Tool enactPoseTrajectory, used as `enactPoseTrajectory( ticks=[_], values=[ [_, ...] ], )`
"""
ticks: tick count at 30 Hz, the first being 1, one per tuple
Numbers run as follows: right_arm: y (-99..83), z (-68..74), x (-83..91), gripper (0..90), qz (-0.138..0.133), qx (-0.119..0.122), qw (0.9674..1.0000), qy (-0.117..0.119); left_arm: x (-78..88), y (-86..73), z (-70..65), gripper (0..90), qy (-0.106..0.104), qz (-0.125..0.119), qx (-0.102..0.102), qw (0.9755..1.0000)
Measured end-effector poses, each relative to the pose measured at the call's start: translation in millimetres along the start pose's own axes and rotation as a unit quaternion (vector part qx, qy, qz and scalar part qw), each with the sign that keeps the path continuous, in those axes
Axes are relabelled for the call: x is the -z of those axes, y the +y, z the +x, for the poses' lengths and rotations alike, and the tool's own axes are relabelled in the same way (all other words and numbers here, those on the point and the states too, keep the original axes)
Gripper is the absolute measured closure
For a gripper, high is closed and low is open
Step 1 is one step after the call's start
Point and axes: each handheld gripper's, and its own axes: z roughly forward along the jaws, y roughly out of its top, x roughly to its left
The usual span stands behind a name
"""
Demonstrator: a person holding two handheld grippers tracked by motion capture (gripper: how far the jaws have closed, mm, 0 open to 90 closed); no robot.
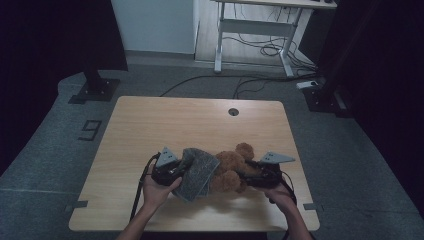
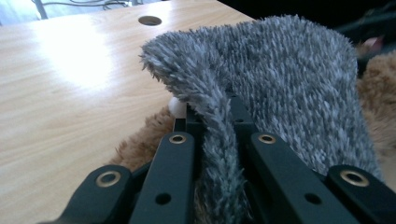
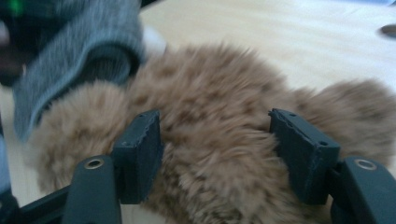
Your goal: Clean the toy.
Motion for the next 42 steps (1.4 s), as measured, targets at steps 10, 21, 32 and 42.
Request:
enactPoseTrajectory(
  ticks=[10, 21, 32, 42],
  values=[
    [-32.1, 29.7, -2.6, 55.9, 0.029, 0.017, 0.9986, -0.039, 8.7, -27.0, -3.2, 83.3, -0.037, -0.007, 0.028, 0.9989],
    [-48.1, 36.2, -10.4, 59.0, -0.022, 0.005, 0.9936, -0.11, -21.5, -17.4, 1.0, 84.3, -0.001, -0.034, 0.032, 0.9989],
    [-40.5, 10.7, -22.9, 58.9, -0.056, -0.008, 0.989, -0.137, -37.8, 20.8, 16.5, 83.5, 0.004, -0.023, 0.04, 0.9989],
    [-43.6, 9.2, -21.8, 57.8, -0.067, -0.004, 0.9883, -0.137, -81.5, 62.2, -29.7, 83.6, 0.01, 0.012, -0.019, 0.9997]
  ],
)
